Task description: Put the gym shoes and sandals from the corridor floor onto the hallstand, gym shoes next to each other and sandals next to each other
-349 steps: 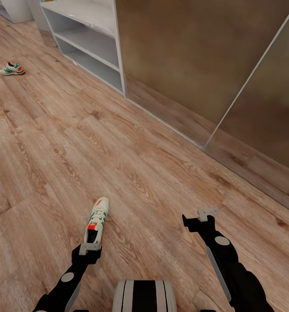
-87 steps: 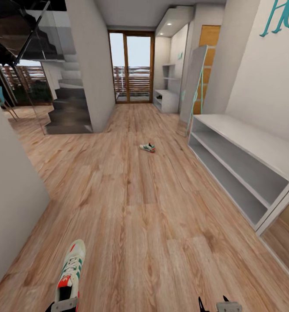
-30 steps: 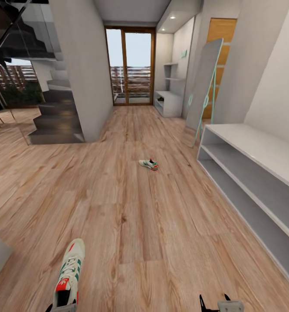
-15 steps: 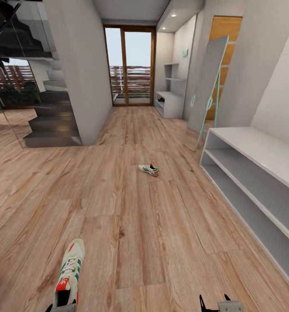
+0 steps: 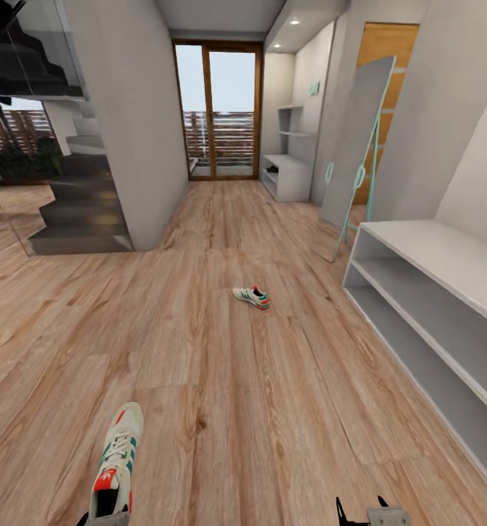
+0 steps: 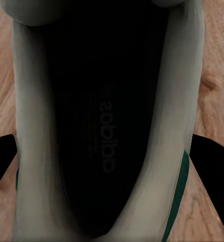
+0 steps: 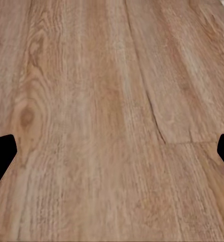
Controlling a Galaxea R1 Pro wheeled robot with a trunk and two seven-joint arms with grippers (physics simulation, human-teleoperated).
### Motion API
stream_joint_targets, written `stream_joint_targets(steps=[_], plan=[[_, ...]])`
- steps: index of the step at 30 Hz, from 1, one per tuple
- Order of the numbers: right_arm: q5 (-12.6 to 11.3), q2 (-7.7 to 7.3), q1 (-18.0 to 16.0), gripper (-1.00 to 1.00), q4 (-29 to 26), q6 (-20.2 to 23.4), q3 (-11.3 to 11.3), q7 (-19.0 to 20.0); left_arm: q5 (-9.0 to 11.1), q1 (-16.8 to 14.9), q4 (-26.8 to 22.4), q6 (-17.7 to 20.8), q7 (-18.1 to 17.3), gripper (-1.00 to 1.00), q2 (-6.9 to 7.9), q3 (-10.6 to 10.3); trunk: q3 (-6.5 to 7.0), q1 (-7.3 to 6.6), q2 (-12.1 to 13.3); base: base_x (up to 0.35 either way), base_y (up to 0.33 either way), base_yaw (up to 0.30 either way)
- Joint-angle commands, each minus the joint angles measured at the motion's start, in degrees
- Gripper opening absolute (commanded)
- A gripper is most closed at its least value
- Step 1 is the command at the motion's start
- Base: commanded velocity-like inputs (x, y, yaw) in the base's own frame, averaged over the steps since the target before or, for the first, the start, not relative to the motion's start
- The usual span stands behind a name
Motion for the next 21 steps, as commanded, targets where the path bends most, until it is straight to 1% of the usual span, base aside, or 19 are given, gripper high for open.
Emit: stream_joint_targets(steps=[1, 21], plan=[[0.59, 0.02, -0.04, 1.0, 0.04, -0.19, -0.27, -0.08, -0.58, -0.05, 0.02, -0.22, -0.21, -1.0, -0.05, 0.41, -0.05, 0.02, -0.01, 0.339, 0.0, 0.0], [0.58, 0.03, -0.04, 1.0, 0.04, -0.19, -0.27, -0.08, -0.58, -0.05, 0.07, -0.22, -0.21, -1.0, -0.05, 0.36, -0.05, 0.02, -0.01, 0.339, 0.0, 0.0]])
